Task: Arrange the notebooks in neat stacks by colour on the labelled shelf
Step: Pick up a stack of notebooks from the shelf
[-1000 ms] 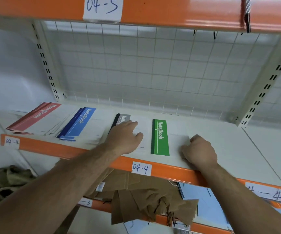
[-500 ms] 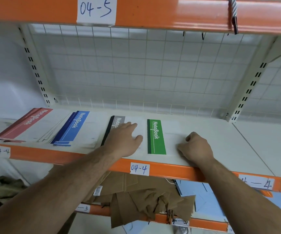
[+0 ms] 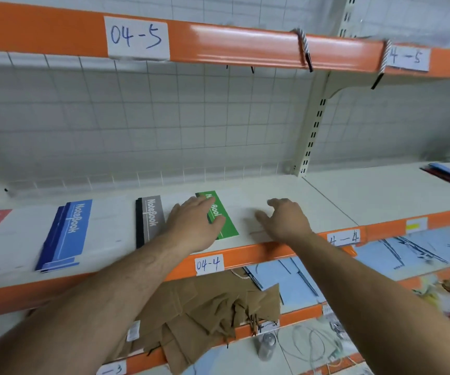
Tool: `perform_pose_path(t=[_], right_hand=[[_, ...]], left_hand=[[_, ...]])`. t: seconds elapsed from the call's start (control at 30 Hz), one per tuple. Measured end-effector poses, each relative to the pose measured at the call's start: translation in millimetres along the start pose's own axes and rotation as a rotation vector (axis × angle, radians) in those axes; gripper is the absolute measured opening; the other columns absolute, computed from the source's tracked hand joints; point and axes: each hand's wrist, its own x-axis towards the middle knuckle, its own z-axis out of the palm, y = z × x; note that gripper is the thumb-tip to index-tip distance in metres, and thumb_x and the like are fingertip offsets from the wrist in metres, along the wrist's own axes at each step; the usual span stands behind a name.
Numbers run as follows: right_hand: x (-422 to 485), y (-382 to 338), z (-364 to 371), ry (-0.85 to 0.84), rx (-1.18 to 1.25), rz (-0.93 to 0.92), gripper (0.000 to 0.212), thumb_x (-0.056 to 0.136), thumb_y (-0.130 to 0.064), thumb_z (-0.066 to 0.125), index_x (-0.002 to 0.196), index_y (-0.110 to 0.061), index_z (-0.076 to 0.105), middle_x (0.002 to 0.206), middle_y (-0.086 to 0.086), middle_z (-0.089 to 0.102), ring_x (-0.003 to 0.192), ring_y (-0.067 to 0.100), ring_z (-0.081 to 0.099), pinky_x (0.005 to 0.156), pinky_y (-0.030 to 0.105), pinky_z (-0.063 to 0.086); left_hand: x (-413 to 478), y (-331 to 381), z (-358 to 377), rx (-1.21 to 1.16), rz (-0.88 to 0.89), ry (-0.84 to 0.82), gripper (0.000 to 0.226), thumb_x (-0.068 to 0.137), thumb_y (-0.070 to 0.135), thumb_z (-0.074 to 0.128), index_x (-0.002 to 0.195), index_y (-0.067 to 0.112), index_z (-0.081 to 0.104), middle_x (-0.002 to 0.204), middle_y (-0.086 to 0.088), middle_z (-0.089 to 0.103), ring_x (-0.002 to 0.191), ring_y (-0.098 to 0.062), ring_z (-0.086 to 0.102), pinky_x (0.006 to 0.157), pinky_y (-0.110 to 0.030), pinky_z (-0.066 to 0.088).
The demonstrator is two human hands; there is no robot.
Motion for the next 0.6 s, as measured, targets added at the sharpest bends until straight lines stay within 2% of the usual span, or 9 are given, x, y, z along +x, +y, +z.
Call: perform_pose_path(t=[0.1,0.2,0.4,0.6], right_hand=[[-29,3,-10,0.007,-0.15,-0.029,0.069,0.096,-0.061,0.043,0.152,-0.022,0.036,0.161,0.004,0.029,0.148,0.027,0.023,0.116,0.046,0.027],[-56,16,-18,-0.012,-0.226,0.015,0.072,0.097,-0.065,0.034,0.156,-0.025,0.025,0.165,0.003,0.017,0.151,0.027,0.012,0.121,0.049,0.017],[-109,62,-39,0.008,-0.262,0.148,0.075,0.096,-0.067,0.033,0.158,-0.026,0.02,0.166,0.003,0.011,0.153,0.027,0.006,0.122,0.05,0.014],[-155,128,-67,0.035,-0.245,0.293,0.074,0.097,-0.066,0.035,0.158,-0.029,0.017,0.167,0.002,0.009,0.153,0.025,0.005,0.121,0.05,0.016]], left_hand=[[-4,12,5,0.032,0.083,-0.031,0.064,0.101,0.053,0.034,0.158,0.026,0.022,0.166,0.001,0.017,0.152,-0.016,0.012,0.122,-0.041,0.007],[-7,32,16,0.044,0.18,-0.067,0.065,0.101,0.055,0.03,0.159,0.027,0.018,0.166,0.002,0.012,0.153,-0.017,0.009,0.123,-0.043,0.006],[-15,88,45,0.048,0.355,-0.161,0.067,0.101,0.058,0.027,0.16,0.03,0.011,0.167,0.005,0.006,0.153,-0.017,0.002,0.124,-0.047,0.001],[-24,162,72,0.063,0.509,-0.213,0.067,0.102,0.057,0.025,0.16,0.028,0.009,0.167,0.004,0.006,0.154,-0.019,0.002,0.123,-0.049,0.001]])
